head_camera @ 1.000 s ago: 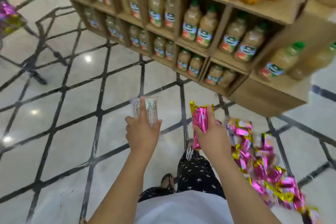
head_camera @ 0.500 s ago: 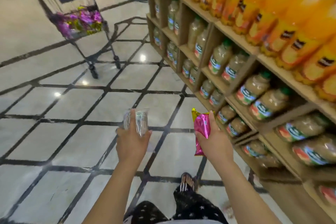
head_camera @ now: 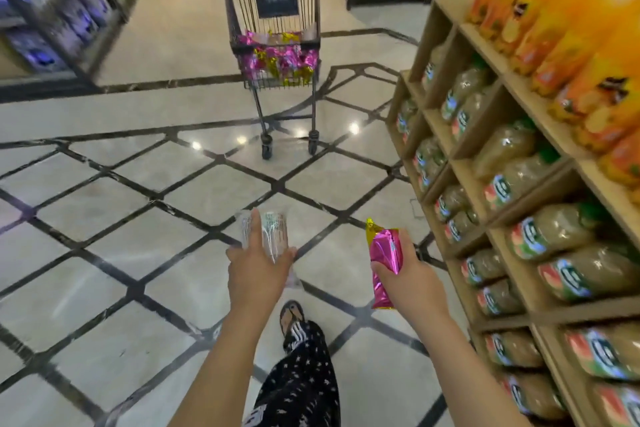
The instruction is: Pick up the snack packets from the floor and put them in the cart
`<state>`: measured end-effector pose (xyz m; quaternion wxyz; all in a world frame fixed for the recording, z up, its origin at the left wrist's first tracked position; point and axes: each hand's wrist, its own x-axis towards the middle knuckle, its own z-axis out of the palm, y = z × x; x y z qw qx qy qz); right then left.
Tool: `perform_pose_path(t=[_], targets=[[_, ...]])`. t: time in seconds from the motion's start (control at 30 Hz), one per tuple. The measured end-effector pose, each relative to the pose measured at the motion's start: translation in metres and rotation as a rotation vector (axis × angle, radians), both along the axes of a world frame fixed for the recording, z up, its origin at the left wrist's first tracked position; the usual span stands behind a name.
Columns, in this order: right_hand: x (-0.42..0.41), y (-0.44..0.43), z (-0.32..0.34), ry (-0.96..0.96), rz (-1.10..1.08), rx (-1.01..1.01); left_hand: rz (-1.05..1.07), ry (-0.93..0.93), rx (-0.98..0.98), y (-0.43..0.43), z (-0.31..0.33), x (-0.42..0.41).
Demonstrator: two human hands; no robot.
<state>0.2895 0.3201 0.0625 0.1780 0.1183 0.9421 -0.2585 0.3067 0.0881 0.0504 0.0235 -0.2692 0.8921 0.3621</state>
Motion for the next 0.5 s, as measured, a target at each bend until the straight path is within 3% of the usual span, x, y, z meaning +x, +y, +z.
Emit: perform_pose_path(t=[0.27, 0.5], targets=[[-0.171, -0.088, 0.034, 0.061, 0.016, -0.05, -0.038, 0.058, -0.001, -0.086, 0.037, -0.182], [-0.274, -0.135, 0.033, 0.017, 0.013, -0.196, -0.001, 0.096, 0.044, -0.128, 0.042, -0.291]])
